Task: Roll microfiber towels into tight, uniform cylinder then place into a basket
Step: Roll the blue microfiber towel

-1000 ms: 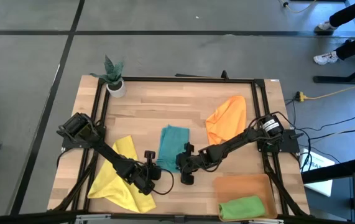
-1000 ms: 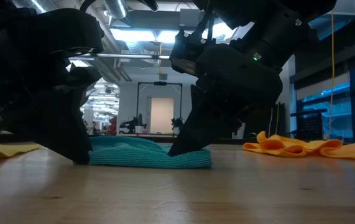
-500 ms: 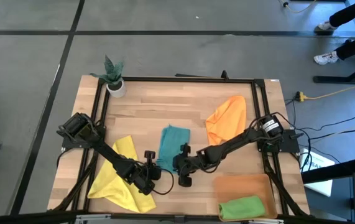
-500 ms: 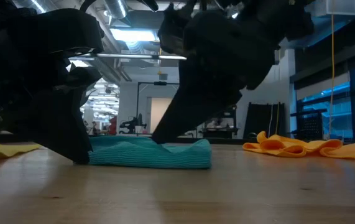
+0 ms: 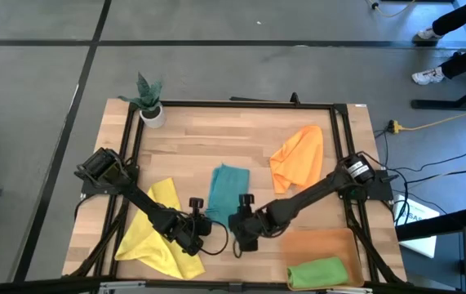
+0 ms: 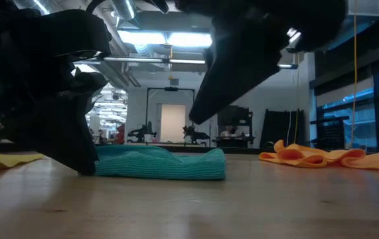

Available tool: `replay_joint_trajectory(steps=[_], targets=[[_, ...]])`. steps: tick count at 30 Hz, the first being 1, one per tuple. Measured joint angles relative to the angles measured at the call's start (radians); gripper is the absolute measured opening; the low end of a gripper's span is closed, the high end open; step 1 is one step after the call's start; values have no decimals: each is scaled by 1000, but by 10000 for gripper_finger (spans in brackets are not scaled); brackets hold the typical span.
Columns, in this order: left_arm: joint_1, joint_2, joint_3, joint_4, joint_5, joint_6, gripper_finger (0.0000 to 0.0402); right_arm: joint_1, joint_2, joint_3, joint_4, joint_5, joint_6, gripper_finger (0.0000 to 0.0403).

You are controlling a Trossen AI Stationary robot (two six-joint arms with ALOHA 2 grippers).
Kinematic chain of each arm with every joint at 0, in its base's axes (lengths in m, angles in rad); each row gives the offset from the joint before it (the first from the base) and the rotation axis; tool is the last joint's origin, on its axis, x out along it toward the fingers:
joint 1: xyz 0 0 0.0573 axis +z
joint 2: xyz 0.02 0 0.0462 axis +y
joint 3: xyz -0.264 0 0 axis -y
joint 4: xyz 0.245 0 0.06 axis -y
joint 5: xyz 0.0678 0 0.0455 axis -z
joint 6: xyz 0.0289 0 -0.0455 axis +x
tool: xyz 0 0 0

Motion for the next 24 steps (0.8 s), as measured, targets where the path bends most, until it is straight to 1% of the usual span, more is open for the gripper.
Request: replay_joint_trajectory(steps=[4, 8, 10, 14, 18, 22, 24], targets=[[0, 0, 0, 0, 0, -18, 0, 37, -2, 8, -17, 22, -83, 161], [0, 0, 0, 0, 0, -23, 0, 66, -2, -11, -5, -11, -165, 161], [0, 0, 0, 0, 0, -24, 0, 75, -2, -24, 3, -11, -177, 161], [0, 0, 0, 0, 2, -24, 0, 81, 3, -56, 78, -12, -193, 161], [0, 0, -1, 0, 5, -25, 0, 82, 9, -91, 175, -9, -292, 161], [0, 0, -1, 0, 5, -26, 0, 82, 12, -123, 259, -8, -323, 161], [0, 0, -1, 0, 6, -31, 0, 82, 15, -137, 269, 18, -328, 161]])
